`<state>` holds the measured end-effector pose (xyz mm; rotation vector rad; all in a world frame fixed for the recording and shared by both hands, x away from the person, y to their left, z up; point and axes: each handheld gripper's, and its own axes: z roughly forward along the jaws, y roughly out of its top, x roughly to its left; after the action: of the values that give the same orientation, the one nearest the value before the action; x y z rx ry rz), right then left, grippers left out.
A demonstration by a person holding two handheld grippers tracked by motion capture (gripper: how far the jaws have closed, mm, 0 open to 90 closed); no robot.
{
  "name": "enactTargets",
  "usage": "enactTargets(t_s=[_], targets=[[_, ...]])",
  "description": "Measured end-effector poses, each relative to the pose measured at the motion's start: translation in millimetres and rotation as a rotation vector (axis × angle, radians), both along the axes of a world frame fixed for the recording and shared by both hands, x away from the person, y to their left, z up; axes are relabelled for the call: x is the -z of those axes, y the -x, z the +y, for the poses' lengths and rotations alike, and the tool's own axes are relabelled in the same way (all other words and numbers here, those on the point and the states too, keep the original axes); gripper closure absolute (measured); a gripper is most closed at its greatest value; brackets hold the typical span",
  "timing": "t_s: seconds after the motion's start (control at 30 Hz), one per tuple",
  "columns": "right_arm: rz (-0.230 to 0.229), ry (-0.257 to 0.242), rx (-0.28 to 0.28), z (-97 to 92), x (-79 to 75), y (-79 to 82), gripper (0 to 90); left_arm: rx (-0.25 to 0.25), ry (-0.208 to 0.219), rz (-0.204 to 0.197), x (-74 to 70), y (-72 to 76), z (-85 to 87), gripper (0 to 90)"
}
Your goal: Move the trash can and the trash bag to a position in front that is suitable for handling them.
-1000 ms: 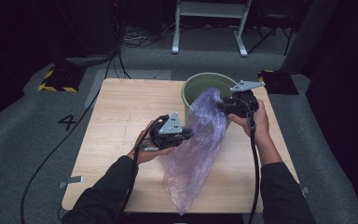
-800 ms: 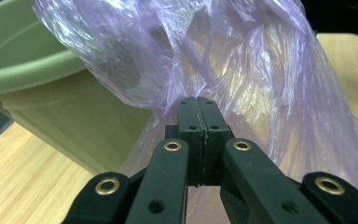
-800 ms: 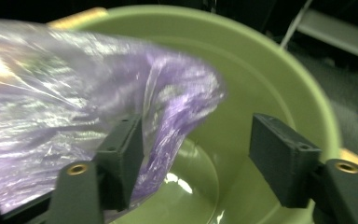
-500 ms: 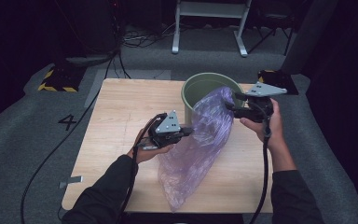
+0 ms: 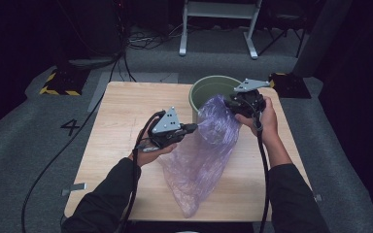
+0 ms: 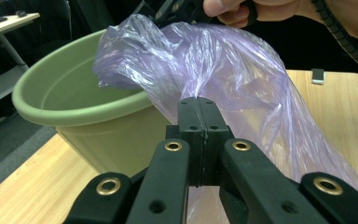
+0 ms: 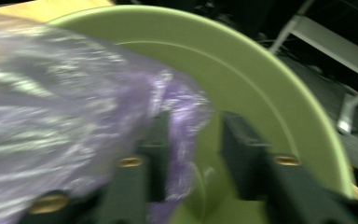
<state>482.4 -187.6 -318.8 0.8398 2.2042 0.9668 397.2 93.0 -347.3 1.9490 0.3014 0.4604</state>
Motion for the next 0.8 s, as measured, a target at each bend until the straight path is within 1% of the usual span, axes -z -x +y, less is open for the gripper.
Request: enactTargets(t_s=[0.03, 0.1, 0.13, 0.2, 0.27, 0.3, 0.37, 0.4, 0.43, 0.47, 0.5, 0.57, 0.6, 0.63, 0.67, 0.7, 0.73, 0.77, 0.8], targets=[[0.001, -0.002, 0.019, 0.1, -0.9, -1.2, 54.0, -0.004, -0.004, -0.005, -0.4, -0.3, -0.5, 89.9], [-0.006, -0.017, 0.031, -1.5, -2.7, -0.9, 46.1, -0.008, -0.002, -0.007, -0.9, -0.6, -1.0, 89.9], [-0.011, -0.030, 0.025, -3.1, -4.2, 0.8, 42.3, -0.012, -0.004, -0.008, -1.0, -0.7, -1.2, 89.9], [-0.018, -0.075, 0.001, -8.0, -7.6, 5.2, 37.8, -0.013, -0.004, -0.009, -1.0, -0.9, -1.3, 89.9], [-0.024, -0.097, -0.014, -13.2, -11.5, 9.4, 34.0, -0.016, -0.005, -0.010, -1.3, -0.7, -0.8, 89.9], [-0.026, -0.119, -0.022, -16.6, -13.5, 11.4, 33.4, -0.017, 0.001, -0.007, -1.5, -0.4, -0.3, 89.9], [-0.030, -0.173, -0.039, -23.2, -17.3, 16.3, 29.8, -0.018, -0.002, -0.012, -2.7, -0.1, 0.9, 89.9], [-0.032, -0.200, -0.050, -26.7, -19.1, 20.0, 29.8, -0.018, 0.000, -0.012, -3.0, 0.5, 1.4, 89.9], [-0.035, -0.226, -0.080, -29.6, -20.2, 24.9, 30.0, -0.017, 0.000, -0.010, -3.3, 1.0, 2.0, 89.9], [-0.041, -0.239, -0.122, -31.5, -20.8, 30.7, 30.3, -0.018, -0.004, -0.011, -3.3, 1.2, 2.2, 89.9], [-0.044, -0.242, -0.149, -32.6, -20.8, 37.1, 30.5, -0.020, -0.006, -0.011, -3.1, 1.0, 2.6, 89.9], [-0.048, -0.243, -0.222, -33.1, -18.9, 49.9, 31.1, -0.021, -0.008, -0.007, -2.7, 0.2, 3.1, 89.9], [-0.042, -0.236, -0.261, -32.5, -17.2, 56.1, 32.1, -0.022, -0.008, -0.006, -2.4, 0.0, 3.2, 89.9], [-0.041, -0.219, -0.296, -31.0, -14.9, 61.9, 34.0, -0.021, -0.005, -0.005, -2.0, -0.3, 3.3, 89.9], [-0.041, -0.198, -0.331, -29.1, -12.1, 67.3, 40.2, -0.020, -0.010, -0.004, -2.0, -0.7, 3.3, 89.9], [-0.047, -0.163, -0.365, -26.9, -9.0, 72.3, 50.1, -0.020, -0.013, -0.005, -1.9, -0.9, 3.1, 89.9], [-0.065, -0.115, -0.392, -24.0, -5.8, 76.9, 54.4, -0.024, -0.014, -0.006, -1.8, -0.8, 2.9, 89.9], [-0.081, -0.077, -0.404, -21.2, -2.8, 80.3, 57.6, -0.024, -0.013, -0.006, -1.8, -0.8, 2.7, 89.9], [-0.080, -0.051, -0.406, -18.8, -0.4, 81.5, 62.0, -0.022, -0.015, -0.007, -2.0, -1.0, 2.7, 89.9]])
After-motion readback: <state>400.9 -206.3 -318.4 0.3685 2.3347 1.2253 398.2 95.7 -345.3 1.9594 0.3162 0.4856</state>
